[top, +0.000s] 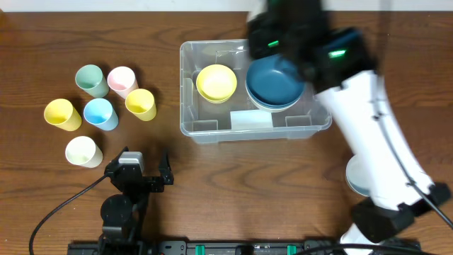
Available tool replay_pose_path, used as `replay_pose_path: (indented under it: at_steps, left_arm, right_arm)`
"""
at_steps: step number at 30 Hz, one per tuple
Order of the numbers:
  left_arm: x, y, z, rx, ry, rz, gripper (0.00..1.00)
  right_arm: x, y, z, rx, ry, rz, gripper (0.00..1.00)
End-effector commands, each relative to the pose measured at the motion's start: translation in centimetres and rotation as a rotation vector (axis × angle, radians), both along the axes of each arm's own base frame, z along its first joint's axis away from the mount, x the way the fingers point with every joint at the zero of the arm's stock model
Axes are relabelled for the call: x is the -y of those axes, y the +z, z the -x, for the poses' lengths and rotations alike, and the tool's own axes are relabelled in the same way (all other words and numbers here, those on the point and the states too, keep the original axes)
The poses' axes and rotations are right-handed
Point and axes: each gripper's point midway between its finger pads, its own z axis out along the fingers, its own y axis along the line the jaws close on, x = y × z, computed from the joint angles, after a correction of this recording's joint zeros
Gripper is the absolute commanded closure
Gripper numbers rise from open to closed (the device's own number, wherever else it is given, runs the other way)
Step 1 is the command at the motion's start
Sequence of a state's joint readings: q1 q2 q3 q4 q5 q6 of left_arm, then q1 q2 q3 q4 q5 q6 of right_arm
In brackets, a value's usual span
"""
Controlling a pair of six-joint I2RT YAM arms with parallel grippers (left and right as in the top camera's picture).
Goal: Pack container
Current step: 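Carry the white bowl with the right gripper into the yellow bowl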
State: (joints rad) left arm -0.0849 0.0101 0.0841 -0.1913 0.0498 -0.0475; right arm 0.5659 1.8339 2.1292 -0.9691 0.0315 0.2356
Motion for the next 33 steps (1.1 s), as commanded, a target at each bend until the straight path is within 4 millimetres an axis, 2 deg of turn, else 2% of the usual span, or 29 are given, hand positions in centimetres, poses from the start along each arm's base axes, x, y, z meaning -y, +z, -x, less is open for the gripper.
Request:
replay_pose_path:
  at_steps: [1,5,14,18,24,27,31,33]
  left_arm:
    - [0.0,-1.4,0.2,-0.044,-0.007,-0.014,0.02]
    - [0.0,-1.4,0.2,-0.044,-0.007,-0.014,0.02]
    - [0.0,-1.4,0.2,-0.044,-0.007,-0.014,0.02]
    - [0.0,-1.4,0.2,-0.044,-0.007,-0.014,0.02]
    - [0.0,-1.4,0.2,-0.044,-0.007,-0.014,0.02]
    - [0.0,-1.4,0.2,-0.044,-0.007,-0.014,0.02]
    - [0.0,-1.4,0.2,-0.044,-0.007,-0.014,0.02]
    - [0.0,-1.4,0.2,-0.044,-0.007,-0.014,0.02]
  right_arm:
    - [-2.4,-3.8,-0.7,0.013,-0.015,0.151,0.96]
    - [-5.8,-8.4,-0.9,-0.026,0.040,0.220,0.97]
    - [-8.3,-17.0,-2.0,-0.147,0.095,0.289,0.98]
    - [-9.1,-19.9,-2.1,-0.195,0.122,0.294,0.98]
    - [-9.8,-23.1,-1.9,-0.250,0.148,0.302,0.96]
    - [-9.9,-24.6,-2.0,-0.264,0.156,0.317,0.87]
    - [-9.9,-25.6,-2.0,-0.277,0.163,0.330,0.64]
    - [-9.9,-25.6,-2.0,-0.276,0.167,0.334,0.61]
